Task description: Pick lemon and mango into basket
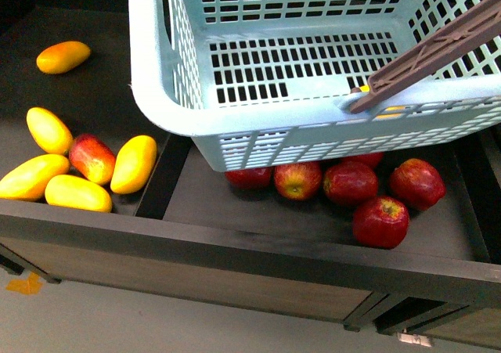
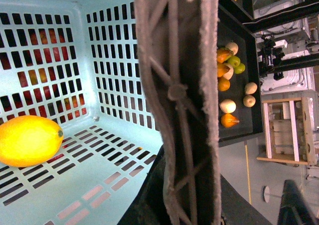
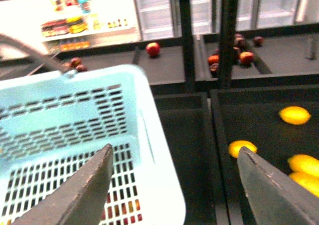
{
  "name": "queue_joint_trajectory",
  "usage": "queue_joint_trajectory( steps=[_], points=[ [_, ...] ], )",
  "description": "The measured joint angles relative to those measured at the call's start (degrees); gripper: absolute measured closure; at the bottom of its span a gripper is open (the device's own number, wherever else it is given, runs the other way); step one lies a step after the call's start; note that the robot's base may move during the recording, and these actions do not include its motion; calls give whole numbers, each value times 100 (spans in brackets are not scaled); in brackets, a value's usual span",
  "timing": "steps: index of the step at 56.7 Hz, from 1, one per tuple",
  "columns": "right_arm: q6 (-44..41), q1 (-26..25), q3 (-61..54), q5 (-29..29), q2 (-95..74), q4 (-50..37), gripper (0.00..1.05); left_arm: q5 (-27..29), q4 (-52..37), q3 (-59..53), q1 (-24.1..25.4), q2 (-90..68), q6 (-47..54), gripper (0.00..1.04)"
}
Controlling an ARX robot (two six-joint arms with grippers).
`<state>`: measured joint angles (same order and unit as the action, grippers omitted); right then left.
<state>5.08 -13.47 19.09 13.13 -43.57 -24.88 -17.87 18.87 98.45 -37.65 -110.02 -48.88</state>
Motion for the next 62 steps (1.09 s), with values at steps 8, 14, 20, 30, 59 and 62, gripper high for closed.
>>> queue_joint_trajectory(
  steps=[8,14,20,30,59,62],
  points=[
    [-323,245,-570,-275,409,-17,60,-55,0,0,-11,0,-26,98],
    [-393,433,-815,-439,691,-17,77,9,0,0,0,-2,-15,98],
    [-435,592,-1036,-614,977,22,97,-13,0,0,-2,-2,-9,98],
    [-476,1250,-1390,-1252,1569,273,103,-7,0,0,4,-2,-9,98],
    [-485,1327,-1512,-1311,1893,431,20,-11,0,0,2,-2,0,98],
    [-485,1327,-1512,-1311,1893,431,11,-11,0,0,2,-2,0,98]
  ],
)
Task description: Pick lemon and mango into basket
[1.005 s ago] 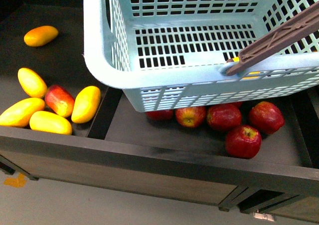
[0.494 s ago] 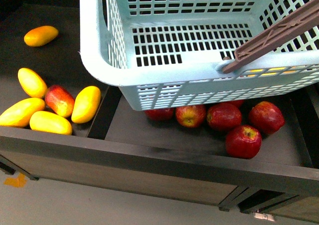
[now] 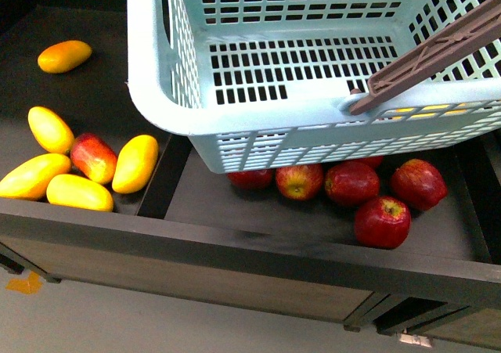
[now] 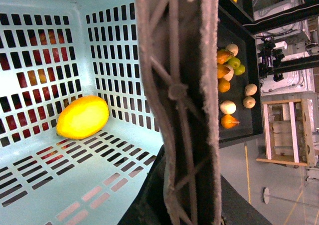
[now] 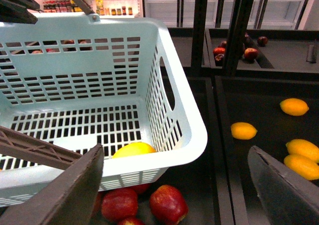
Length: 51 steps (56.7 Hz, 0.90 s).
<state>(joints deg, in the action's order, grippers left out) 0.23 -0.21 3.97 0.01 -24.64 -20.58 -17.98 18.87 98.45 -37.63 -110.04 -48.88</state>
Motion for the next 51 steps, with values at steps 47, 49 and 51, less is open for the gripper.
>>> queue_joint_trajectory(
  steps=[47,49,51],
  points=[
    [-2,20,-22,-2,31,7,9,-22,0,22,9,-24,7,98],
    [0,20,-28,4,26,7,9,-7,0,22,7,-24,4,98],
    [0,20,-28,-4,28,7,9,-15,0,22,0,-24,-4,98]
  ],
)
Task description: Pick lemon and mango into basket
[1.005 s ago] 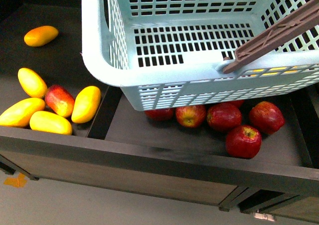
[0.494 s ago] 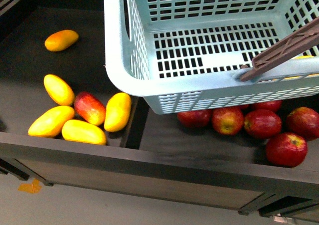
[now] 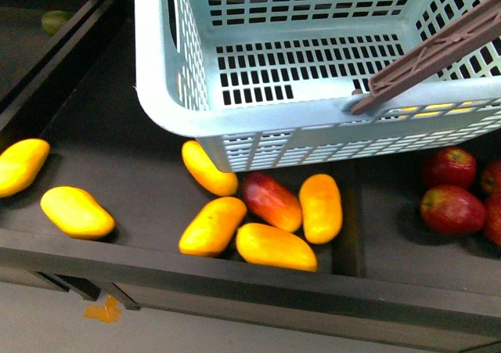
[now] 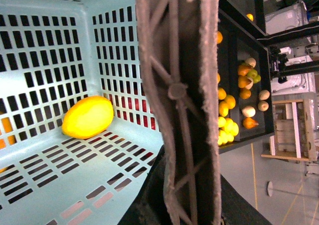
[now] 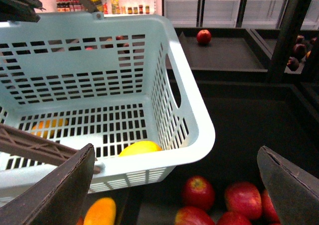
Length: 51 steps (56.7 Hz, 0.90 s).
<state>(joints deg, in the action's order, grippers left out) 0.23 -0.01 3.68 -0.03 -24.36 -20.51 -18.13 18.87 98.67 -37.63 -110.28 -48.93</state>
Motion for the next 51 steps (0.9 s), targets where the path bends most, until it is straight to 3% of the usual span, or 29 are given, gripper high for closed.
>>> queue_joint_trajectory(
  steps=[51],
  points=[
    [-2,0,-24,0,-7,0,9,20,0,0,-2,-11,15,98]
  ],
)
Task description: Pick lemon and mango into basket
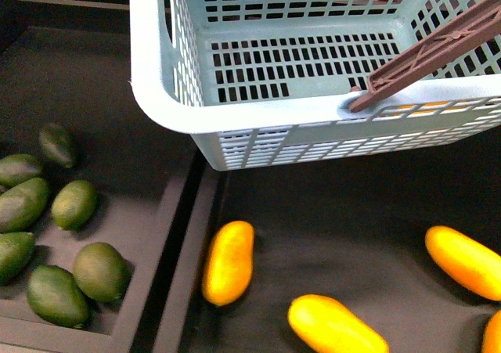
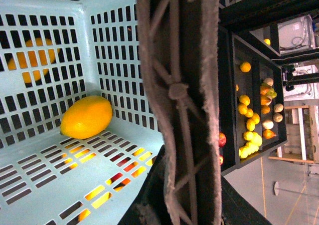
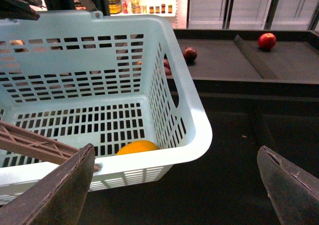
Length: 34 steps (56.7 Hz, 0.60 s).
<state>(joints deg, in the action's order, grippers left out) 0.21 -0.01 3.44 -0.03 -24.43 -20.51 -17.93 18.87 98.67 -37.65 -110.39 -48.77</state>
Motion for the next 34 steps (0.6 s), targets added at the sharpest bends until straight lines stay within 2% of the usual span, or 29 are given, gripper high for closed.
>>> queue_joint_trajectory(
  steps=[15,17,19,22,23,26,29,34],
  points=[
    [0,0,0,22,0,0,9,127,0,0,103,0,55,98],
    [55,22,35,-116,-42,116,9,85,0,0,90,0,37,98],
    [496,138,426,-815,-304,1145,9,48,0,0,68,0,31,98],
    [1110,48,914,-1436,-719,2208,9,33,0,0,50,0,33,98],
    [1362,-68,1123,-1598,-918,2645,9,11,0,0,37,0,26,98],
    [1729,-490,1440,-1574,-1346,3403,9,-28,0,0,4,0,15,98],
    [1843,-907,1493,-1325,-1626,3491,9,-59,0,0,-11,0,22,98],
    [1725,-1803,1563,-719,-2277,3014,9,-98,0,0,-17,-4,-26,98]
  ],
)
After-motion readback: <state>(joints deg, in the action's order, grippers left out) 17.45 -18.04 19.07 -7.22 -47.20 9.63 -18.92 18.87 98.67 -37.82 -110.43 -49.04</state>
